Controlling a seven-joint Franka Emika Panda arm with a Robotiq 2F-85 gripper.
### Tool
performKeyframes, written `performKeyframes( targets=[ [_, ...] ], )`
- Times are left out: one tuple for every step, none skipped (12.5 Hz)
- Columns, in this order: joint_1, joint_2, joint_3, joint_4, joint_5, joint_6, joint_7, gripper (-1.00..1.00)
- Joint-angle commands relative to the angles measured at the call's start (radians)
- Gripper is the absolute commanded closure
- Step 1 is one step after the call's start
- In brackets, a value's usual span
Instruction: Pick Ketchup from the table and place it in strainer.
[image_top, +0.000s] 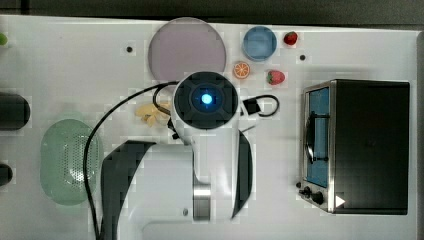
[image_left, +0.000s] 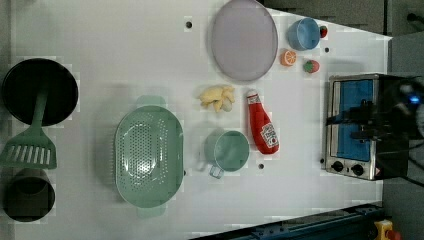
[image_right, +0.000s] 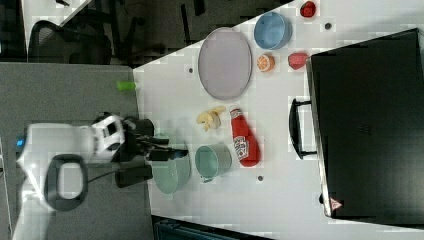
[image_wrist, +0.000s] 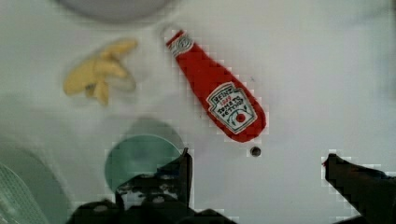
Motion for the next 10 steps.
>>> performKeyframes(
  targets=[
    [0.003,-0.036,-0.008,-0.070,0.002,0.082,-0.339,-1.00],
    [0.002,-0.032,-0.008,-0.101,0.002,0.127,-0.407,-1.00],
    [0.003,-0.027,-0.008,-0.133,0.002,0.176,-0.464,-1.00],
    [0.003,-0.022,-0.007,-0.167,0.002,0.228,-0.507,-1.00],
    [0.003,-0.016,-0.007,-0.204,0.002,0.280,-0.530,-1.00],
    [0.003,-0.007,-0.006,-0.240,0.002,0.325,-0.534,-1.00],
    [0.003,0.007,-0.006,-0.272,0.002,0.365,-0.534,-1.00],
    [0.003,0.027,-0.006,-0.296,0.002,0.403,-0.534,-1.00],
    [0.003,0.053,-0.006,-0.315,0.002,0.438,-0.534,-1.00],
    [0.003,0.087,-0.006,-0.325,0.002,0.470,-0.534,-1.00]
  ],
)
